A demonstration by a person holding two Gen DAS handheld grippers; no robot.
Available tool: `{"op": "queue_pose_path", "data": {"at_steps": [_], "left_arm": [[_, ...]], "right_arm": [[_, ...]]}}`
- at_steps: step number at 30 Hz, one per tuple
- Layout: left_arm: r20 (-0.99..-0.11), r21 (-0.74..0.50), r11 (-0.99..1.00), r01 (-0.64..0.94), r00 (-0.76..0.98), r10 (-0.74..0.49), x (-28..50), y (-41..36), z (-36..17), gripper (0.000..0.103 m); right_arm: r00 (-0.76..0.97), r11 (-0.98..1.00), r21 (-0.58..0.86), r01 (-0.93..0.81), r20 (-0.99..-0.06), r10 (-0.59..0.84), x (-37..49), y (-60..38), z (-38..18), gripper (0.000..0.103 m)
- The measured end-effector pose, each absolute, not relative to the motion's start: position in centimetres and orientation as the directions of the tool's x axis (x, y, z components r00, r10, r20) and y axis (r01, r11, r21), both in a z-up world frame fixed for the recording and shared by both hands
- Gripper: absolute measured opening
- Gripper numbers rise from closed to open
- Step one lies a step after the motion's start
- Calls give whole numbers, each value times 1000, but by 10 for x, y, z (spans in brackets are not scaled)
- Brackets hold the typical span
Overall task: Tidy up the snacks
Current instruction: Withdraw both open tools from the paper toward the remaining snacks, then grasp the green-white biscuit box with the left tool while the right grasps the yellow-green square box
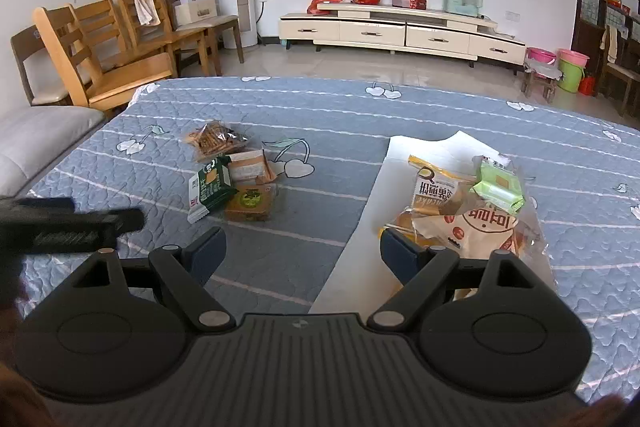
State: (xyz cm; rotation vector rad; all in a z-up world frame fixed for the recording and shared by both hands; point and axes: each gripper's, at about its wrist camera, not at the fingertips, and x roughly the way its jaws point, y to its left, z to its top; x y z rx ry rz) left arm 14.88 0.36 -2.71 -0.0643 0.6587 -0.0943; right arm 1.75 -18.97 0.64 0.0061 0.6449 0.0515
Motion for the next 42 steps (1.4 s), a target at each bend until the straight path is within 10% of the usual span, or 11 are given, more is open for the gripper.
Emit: {"op": "queue_pose_path", "data": {"at_steps": [28, 30, 33, 42], "left_arm": [[-680, 49, 995, 84, 732, -28, 226, -4, -78, 101], [-656, 72, 991, 113, 754, -38, 221, -10, -80, 94], [-648, 24, 987, 156, 755, -104, 219, -9, -76, 49], [-622, 33, 991, 127, 779, -79, 201, 13, -64, 47]], "right_arm": [[771, 992, 60, -114, -624, 127, 54, -175, -23, 103], [763, 992, 55, -112, -635, 121, 60, -173, -26, 103], [749, 994, 65, -91, -654, 111, 70, -174, -32, 103], [701, 995, 52, -81, -707, 94, 127, -163, -55, 103]]}}
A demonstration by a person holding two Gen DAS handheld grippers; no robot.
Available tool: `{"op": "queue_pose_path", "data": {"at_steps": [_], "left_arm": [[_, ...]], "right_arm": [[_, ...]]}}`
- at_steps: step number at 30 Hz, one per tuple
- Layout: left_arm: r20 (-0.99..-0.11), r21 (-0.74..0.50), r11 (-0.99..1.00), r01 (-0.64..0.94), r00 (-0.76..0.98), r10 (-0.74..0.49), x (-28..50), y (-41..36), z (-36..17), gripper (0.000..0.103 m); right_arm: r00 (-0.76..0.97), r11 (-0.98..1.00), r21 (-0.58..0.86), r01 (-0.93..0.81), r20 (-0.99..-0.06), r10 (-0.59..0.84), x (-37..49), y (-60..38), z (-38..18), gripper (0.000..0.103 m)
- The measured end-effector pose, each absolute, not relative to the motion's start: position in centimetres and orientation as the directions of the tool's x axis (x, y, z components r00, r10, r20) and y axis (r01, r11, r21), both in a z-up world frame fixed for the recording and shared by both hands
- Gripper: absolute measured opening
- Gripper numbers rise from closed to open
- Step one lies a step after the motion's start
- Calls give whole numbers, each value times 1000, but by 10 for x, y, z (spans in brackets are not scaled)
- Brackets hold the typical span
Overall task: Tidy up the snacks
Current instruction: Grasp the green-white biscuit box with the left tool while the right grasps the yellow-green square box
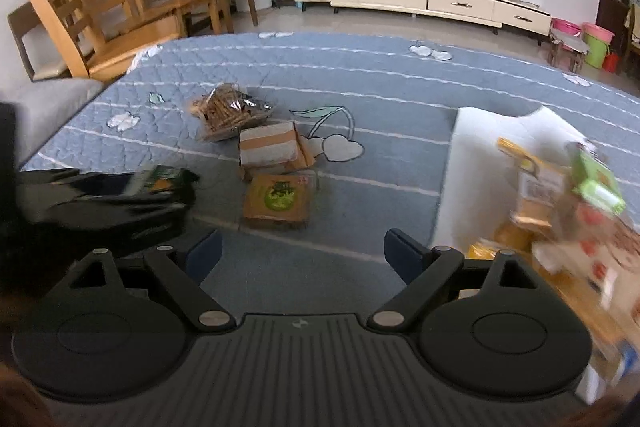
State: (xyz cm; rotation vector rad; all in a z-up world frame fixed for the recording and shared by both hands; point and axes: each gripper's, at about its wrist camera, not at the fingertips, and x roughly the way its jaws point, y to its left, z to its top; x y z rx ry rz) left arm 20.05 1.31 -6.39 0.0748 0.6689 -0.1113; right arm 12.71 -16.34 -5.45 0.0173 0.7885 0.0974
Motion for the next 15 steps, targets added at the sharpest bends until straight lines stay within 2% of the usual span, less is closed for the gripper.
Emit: {"op": "queue_pose_path", "data": {"at_steps": [8, 9, 10, 11, 13, 15], "left_arm": [[-599, 14, 995, 95, 798, -68, 189, 26, -51, 47], [-599, 12, 995, 97, 798, -71, 188, 26, -51, 47], [-598, 12, 995, 98, 798, -72, 187, 25, -51, 47], [-598, 13, 995, 97, 798, -71, 186, 25, -51, 47], [-598, 0, 996, 92, 798, -74, 184, 25, -50, 47], [-595, -10, 996, 88, 800, -76, 180, 26, -47, 47]], "right_arm": [[656, 999, 21, -47, -753, 46, 179, -148, -83, 103], [663, 999, 1, -52, -748, 35, 181, -145, -84, 95], [667, 998, -4, -67, -744, 42, 182, -142, -84, 75], [672, 997, -17, -72, -740, 36, 182, -140, -81, 66], [668, 996, -18, -83, -743, 42, 181, -139, -79, 59], [683, 997, -25, -78, -729, 35, 174, -139, -74, 59]]}}
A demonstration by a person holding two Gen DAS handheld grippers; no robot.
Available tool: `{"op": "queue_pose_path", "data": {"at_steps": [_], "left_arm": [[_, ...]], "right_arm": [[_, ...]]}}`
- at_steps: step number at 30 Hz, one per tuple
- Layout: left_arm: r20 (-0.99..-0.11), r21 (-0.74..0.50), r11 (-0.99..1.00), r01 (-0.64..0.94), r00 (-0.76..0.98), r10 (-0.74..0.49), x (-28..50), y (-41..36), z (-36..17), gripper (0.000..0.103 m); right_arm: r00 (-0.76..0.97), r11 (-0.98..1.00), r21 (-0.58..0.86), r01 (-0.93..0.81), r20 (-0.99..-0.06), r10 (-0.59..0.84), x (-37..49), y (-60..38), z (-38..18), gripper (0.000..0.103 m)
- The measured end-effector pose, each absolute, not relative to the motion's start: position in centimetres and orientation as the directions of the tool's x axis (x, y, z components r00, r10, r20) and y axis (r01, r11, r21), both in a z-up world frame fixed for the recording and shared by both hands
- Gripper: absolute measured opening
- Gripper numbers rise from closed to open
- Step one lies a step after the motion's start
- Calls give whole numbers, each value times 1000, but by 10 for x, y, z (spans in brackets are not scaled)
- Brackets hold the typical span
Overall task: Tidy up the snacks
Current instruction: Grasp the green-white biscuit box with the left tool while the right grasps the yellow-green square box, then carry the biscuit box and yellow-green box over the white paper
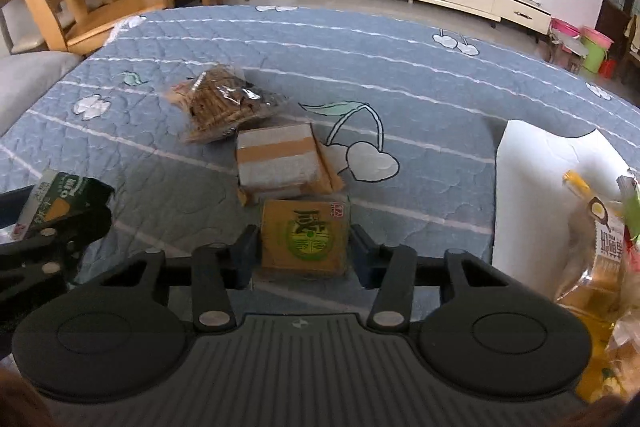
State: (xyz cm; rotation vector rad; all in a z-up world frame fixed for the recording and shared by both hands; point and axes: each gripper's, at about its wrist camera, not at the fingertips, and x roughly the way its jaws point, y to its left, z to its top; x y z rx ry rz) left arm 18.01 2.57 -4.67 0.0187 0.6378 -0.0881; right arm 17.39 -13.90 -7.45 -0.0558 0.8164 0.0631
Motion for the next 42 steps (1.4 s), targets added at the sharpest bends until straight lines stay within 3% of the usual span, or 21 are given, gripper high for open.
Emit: {"op": "queue_pose_path", "data": {"at_steps": [20, 42], "left_arm": [[-583, 20, 996, 83, 811, -56, 91, 13, -3, 47], [-528, 35, 988, 150, 843, -109, 35, -12, 30, 47]], "right_arm": [[764, 997, 9, -76, -642, 64, 52, -175, -2, 59], [816, 1000, 3, -20, -578, 18, -21, -214, 24, 59]]}}
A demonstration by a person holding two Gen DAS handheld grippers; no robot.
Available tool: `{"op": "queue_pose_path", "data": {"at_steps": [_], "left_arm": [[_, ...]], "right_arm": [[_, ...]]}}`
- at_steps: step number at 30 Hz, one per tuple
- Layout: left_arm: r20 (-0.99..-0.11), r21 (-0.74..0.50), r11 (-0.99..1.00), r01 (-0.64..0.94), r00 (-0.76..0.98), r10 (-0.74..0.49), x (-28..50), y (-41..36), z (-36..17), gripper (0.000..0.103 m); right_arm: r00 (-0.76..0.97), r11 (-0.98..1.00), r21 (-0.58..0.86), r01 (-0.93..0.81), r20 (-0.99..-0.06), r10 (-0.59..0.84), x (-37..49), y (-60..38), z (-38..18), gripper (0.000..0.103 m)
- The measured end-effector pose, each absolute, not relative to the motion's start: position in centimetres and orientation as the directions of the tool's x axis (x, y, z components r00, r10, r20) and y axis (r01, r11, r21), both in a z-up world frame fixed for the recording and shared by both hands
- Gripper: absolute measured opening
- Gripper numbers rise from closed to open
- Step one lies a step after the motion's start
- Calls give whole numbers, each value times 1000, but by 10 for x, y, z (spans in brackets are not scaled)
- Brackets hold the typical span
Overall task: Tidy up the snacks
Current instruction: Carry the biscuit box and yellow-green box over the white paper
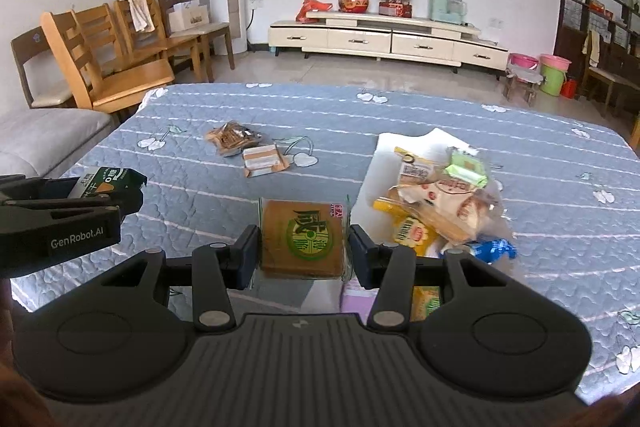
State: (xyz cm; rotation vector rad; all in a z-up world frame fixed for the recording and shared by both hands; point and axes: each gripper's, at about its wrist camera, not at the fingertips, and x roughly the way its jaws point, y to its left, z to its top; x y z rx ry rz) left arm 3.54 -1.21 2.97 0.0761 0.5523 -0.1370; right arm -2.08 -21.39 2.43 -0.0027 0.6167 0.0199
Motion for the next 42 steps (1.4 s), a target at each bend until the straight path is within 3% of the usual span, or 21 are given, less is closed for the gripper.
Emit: {"op": "queue_pose_path", "data": {"at_steps": [42], "left_arm": [[-523, 58, 953, 298, 822, -225, 20, -72, 29, 47]], "right_arm": [[849, 992, 18, 122, -519, -95, -44, -241, 28, 59]]}}
